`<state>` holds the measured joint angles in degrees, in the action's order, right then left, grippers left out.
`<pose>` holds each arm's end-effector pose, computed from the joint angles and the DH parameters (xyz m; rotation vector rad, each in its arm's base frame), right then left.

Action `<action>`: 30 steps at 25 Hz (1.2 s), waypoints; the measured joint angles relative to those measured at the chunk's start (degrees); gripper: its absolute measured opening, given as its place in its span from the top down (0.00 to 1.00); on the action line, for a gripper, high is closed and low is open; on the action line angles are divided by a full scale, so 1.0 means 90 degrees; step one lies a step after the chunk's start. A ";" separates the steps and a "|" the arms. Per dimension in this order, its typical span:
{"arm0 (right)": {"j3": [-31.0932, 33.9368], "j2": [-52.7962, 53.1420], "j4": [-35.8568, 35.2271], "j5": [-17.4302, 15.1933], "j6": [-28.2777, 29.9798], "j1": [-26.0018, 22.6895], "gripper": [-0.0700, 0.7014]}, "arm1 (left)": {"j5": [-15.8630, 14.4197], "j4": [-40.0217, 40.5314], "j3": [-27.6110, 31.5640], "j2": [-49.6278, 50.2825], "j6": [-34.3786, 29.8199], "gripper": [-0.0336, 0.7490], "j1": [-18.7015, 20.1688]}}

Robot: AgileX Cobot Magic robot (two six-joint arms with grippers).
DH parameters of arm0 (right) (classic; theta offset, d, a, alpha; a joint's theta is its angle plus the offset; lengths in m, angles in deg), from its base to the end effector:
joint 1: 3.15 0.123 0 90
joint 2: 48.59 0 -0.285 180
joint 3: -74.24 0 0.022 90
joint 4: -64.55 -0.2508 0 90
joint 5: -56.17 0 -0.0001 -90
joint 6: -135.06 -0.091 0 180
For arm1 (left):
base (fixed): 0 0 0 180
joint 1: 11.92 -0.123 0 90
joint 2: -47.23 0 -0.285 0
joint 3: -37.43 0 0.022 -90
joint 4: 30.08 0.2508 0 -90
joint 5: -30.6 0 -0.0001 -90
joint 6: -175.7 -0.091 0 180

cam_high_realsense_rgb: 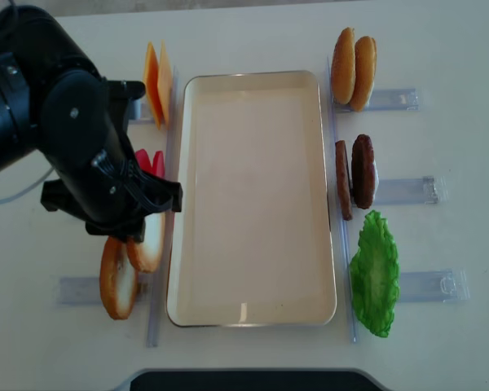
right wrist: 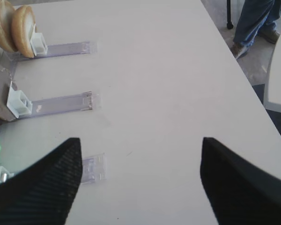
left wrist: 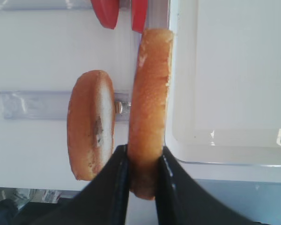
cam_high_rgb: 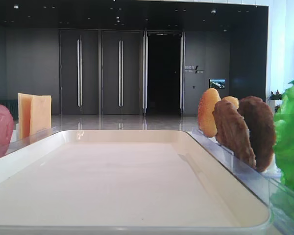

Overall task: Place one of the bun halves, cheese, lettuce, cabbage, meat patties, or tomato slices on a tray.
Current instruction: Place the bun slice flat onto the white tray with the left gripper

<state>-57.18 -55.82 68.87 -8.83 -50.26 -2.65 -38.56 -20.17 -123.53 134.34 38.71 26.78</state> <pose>-0.0096 -0.0063 0.2715 0.0959 2.1040 -0.0302 0.1967 -0.1388 0.2695 -0.0300 2.9705 0.1053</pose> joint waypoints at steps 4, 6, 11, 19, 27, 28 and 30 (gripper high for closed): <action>0.0000 0.0000 0.0000 0.0000 0.0000 0.0000 0.22 | 0.0000 0.0000 -0.0007 -0.0133 -0.0327 0.80 0.0000; 0.0000 0.0000 0.0000 0.0000 0.0000 0.0000 0.22 | 0.0000 -0.0018 -0.0007 -0.0133 -0.0494 0.80 0.0000; 0.0000 0.0000 0.0000 0.0000 0.0000 0.0000 0.22 | 0.0177 -0.0289 -0.0007 -0.0133 -0.0880 0.80 -0.0054; 0.0000 0.0000 0.0000 0.0000 0.0000 0.0000 0.22 | 0.1577 -0.1523 0.0703 -0.0133 -0.1238 0.81 -0.0144; 0.0000 0.0000 0.0000 0.0000 0.0000 0.0000 0.22 | 0.2968 -0.2499 0.1368 -0.0133 -0.1873 0.81 -0.0144; 0.0000 0.0000 0.0000 0.0000 0.0000 0.0000 0.22 | 0.3103 -0.2554 0.1375 -0.0133 -0.1939 0.81 -0.0191; 0.0000 0.0000 0.0000 0.0000 0.0000 0.0000 0.22 | 0.3154 -0.2728 0.1375 -0.0133 -0.2090 0.81 -0.0343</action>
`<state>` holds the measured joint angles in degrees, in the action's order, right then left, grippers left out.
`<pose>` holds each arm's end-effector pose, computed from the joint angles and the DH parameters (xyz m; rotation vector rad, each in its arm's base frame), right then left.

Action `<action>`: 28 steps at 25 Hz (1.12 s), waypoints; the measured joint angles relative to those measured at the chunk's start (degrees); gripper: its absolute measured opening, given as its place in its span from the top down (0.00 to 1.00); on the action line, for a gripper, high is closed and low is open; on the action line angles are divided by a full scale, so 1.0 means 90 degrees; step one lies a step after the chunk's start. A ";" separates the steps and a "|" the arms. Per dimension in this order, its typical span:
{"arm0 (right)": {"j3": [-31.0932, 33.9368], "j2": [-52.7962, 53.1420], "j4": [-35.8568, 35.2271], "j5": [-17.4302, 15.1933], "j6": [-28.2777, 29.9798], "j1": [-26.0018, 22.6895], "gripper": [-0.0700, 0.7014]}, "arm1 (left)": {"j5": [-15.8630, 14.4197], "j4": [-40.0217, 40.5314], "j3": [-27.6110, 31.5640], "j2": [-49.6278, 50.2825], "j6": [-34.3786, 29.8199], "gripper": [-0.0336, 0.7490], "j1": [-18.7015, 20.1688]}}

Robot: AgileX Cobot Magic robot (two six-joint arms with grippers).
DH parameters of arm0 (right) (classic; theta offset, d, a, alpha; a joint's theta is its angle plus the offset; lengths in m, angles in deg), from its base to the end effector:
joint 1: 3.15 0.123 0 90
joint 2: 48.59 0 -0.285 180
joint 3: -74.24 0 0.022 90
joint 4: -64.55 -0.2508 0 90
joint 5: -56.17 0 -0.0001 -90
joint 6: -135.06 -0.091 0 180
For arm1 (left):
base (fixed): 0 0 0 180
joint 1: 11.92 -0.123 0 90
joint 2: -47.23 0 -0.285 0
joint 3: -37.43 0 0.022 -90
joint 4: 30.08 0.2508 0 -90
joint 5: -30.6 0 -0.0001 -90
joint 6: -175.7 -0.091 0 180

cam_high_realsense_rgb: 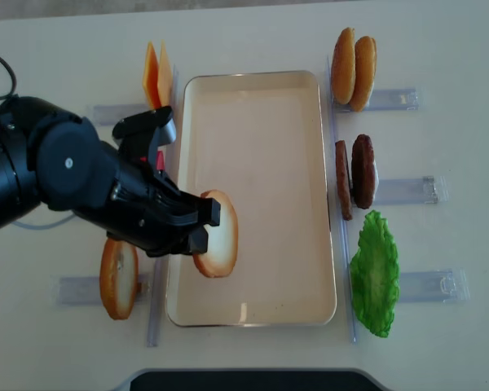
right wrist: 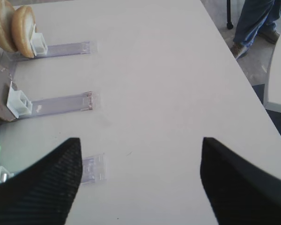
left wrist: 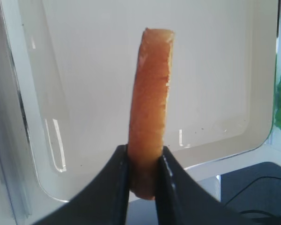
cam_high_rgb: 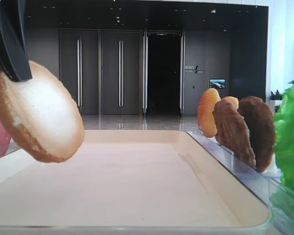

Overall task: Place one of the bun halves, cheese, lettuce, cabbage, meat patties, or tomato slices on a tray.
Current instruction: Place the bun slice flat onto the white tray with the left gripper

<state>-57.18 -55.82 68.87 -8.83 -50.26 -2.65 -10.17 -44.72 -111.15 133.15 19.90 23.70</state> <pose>-0.0096 -0.0063 0.2715 0.0959 2.1040 -0.0302 0.1923 -0.1563 0.2289 0.0538 2.8653 -0.5297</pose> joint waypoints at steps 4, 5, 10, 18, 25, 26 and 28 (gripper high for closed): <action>0.0000 0.0000 0.0000 0.0000 0.0000 0.0000 0.22 | 0.0082 -0.1145 0.0096 0.0000 -0.1321 0.81 -0.0578; 0.0000 0.0000 0.0000 0.0000 0.0000 0.0000 0.22 | 0.0130 -0.1642 0.0152 0.0000 -0.1858 0.81 -0.0741; 0.0000 0.0000 0.0000 0.0000 0.0000 0.0000 0.22 | 0.0212 -0.3668 0.0577 0.0000 -0.4246 0.81 -0.1393; 0.0000 0.0000 0.0000 0.0000 0.0000 0.0000 0.22 | 0.0070 -0.5678 0.1328 0.0198 -0.6577 0.81 -0.1985; 0.0000 0.0000 0.0000 0.0000 0.0000 0.0000 0.22 | -0.0201 -0.6753 0.1396 0.1278 -0.7924 0.81 -0.2011; 0.0000 0.0000 0.0000 0.0000 0.0000 0.0000 0.22 | -0.0201 -0.6852 0.1396 0.1425 -0.8072 0.81 -0.2011; 0.0000 0.0000 0.0000 0.0000 0.0000 0.0000 0.22 | -0.0179 -0.7080 0.1398 0.1597 -0.8260 0.81 -0.2011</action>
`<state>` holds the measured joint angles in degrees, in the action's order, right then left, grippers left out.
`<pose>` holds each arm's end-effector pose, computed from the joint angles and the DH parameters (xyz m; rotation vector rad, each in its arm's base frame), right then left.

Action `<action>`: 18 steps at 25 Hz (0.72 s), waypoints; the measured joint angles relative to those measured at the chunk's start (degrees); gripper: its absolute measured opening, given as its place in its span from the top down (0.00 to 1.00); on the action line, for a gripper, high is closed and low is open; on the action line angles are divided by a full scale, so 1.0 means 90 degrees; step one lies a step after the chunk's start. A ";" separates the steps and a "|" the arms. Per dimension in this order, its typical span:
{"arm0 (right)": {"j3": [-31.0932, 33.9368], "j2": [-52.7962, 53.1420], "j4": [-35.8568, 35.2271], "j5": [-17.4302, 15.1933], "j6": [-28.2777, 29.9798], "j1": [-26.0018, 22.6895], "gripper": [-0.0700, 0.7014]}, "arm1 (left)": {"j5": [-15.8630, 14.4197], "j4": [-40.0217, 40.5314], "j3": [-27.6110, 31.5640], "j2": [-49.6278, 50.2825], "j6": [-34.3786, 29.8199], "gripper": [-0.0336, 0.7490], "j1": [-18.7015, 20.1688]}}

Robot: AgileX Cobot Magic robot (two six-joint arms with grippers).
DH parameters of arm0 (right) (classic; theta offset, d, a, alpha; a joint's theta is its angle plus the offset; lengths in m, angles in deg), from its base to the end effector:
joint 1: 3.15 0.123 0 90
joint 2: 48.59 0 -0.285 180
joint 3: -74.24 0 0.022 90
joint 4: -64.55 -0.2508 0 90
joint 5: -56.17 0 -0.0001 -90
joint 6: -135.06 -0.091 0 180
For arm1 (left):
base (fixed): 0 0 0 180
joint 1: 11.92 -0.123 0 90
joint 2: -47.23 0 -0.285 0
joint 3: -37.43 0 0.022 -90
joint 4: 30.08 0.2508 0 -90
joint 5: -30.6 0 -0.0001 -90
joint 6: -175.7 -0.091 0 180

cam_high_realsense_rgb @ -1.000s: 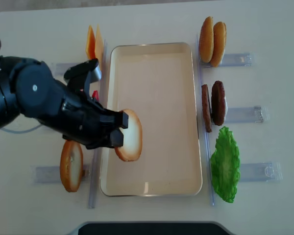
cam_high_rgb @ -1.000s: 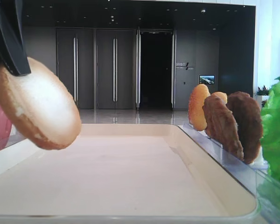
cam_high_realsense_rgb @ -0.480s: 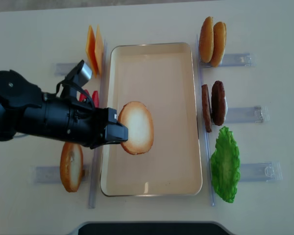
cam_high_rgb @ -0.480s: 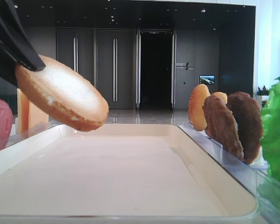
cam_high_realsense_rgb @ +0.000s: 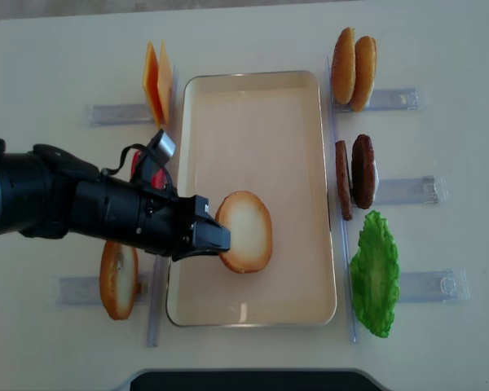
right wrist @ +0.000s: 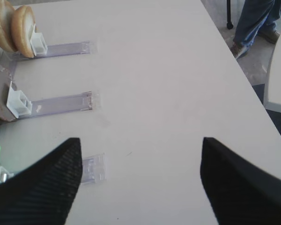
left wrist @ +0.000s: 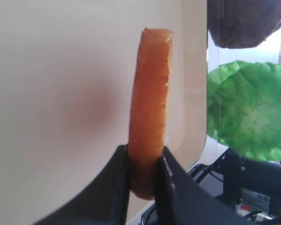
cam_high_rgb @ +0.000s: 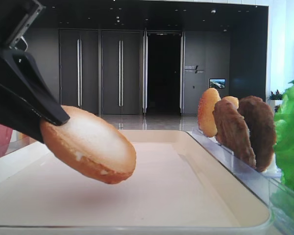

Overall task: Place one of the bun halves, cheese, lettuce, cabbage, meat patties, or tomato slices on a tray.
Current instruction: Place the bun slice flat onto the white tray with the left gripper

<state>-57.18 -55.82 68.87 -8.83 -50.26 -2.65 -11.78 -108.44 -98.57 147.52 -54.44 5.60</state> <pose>-0.0096 -0.0063 0.2715 0.0959 2.1040 -0.0302 0.2149 -0.1309 0.1509 0.0700 2.7586 -1.1884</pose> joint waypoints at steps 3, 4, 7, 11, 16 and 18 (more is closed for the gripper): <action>0.0000 0.0000 0.0000 0.0000 0.0000 0.0000 0.22 | 0.0101 -0.0313 0.0000 0.0060 -0.0289 0.81 0.0000; 0.0000 0.0000 0.0000 0.0000 0.0000 0.0000 0.22 | 0.0128 -0.0425 0.0000 0.0068 -0.0377 0.82 0.0000; 0.0000 0.0000 0.0000 0.0000 0.0000 0.0000 0.22 | 0.0148 -0.0627 0.0000 0.0130 -0.0542 0.82 0.0000; 0.0000 0.0000 0.0000 0.0000 0.0000 0.0000 0.22 | 0.0148 -0.0699 0.0000 0.0353 -0.0584 0.82 0.0000; 0.0000 0.0000 0.0000 0.0000 0.0000 0.0000 0.22 | 0.0117 -0.0903 0.0000 0.0552 -0.0615 0.82 0.0000; 0.0000 0.0000 0.0000 0.0000 0.0000 0.0000 0.22 | 0.0099 -0.0970 0.0000 0.0553 -0.0637 0.82 0.0000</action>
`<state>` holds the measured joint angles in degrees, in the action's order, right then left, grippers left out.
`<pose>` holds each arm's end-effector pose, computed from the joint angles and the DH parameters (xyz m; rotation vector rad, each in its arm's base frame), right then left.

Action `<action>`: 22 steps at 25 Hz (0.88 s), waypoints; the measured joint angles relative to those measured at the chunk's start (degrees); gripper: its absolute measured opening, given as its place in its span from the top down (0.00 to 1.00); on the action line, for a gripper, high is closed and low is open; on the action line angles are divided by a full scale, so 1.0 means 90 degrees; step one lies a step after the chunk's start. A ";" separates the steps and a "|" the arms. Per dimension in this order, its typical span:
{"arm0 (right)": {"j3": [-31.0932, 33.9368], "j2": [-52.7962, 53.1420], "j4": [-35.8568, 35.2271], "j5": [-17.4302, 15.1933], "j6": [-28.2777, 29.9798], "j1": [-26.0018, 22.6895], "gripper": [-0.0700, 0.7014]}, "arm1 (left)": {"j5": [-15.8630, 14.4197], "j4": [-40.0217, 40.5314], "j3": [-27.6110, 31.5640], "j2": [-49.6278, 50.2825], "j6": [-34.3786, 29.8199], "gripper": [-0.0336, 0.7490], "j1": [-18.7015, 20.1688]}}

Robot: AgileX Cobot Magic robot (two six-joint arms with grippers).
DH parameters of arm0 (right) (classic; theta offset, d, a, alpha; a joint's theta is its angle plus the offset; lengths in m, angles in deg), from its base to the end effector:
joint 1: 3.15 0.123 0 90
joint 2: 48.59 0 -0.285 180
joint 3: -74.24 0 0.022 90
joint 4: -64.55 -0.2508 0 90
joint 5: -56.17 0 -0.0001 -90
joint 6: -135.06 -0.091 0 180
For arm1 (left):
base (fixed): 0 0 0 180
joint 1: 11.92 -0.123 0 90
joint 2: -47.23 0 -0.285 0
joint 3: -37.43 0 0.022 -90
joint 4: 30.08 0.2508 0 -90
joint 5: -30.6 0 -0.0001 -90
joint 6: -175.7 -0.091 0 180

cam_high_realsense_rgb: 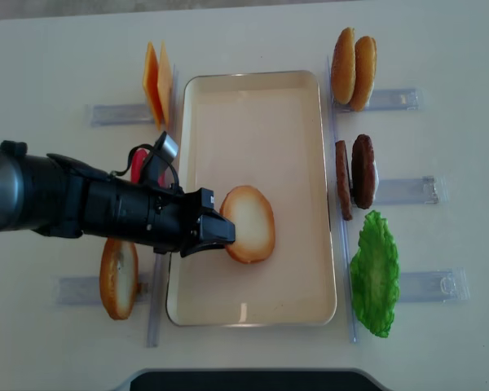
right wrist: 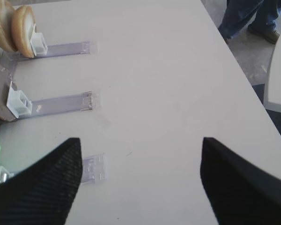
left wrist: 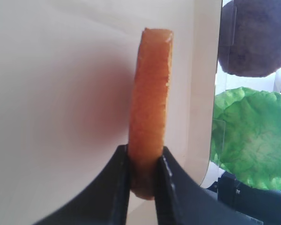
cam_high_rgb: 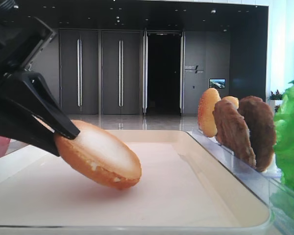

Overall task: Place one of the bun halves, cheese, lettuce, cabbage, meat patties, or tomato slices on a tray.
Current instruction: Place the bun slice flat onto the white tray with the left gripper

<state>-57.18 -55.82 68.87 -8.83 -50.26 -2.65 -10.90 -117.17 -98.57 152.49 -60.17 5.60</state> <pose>-0.0096 -0.0063 0.2715 0.0959 2.1040 -0.0302 0.2243 -0.1340 0.1335 -0.0452 2.7429 -1.2219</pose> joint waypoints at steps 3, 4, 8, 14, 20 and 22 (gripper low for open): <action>0.0000 0.0000 0.0000 0.0000 0.0000 0.0000 0.22 | -0.0066 -0.0087 0.0000 0.0000 -0.0115 0.82 0.0000; 0.0000 0.0000 0.0000 0.0000 0.0000 0.0000 0.22 | -0.0079 -0.0131 0.0000 0.0000 -0.0128 0.82 0.0000; 0.0000 0.0000 0.0000 0.0000 0.0000 0.0000 0.22 | -0.0105 -0.0347 0.0000 0.0000 -0.0236 0.82 0.0000; 0.0000 0.0000 0.0000 0.0000 0.0000 0.0000 0.22 | -0.0110 -0.0389 0.0000 0.0000 -0.0222 0.82 0.0000; 0.0000 0.0000 0.0000 0.0000 0.0000 0.0000 0.22 | -0.0110 -0.0389 0.0000 0.0000 0.0058 0.82 0.0000; 0.0000 0.0000 0.0000 0.0000 0.0000 0.0000 0.22 | -0.0080 -0.0383 0.0000 0.0000 0.0095 0.82 0.0011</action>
<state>-57.18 -55.82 68.87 -8.83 -50.26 -2.65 -11.62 -120.62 -98.57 152.49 -59.31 5.69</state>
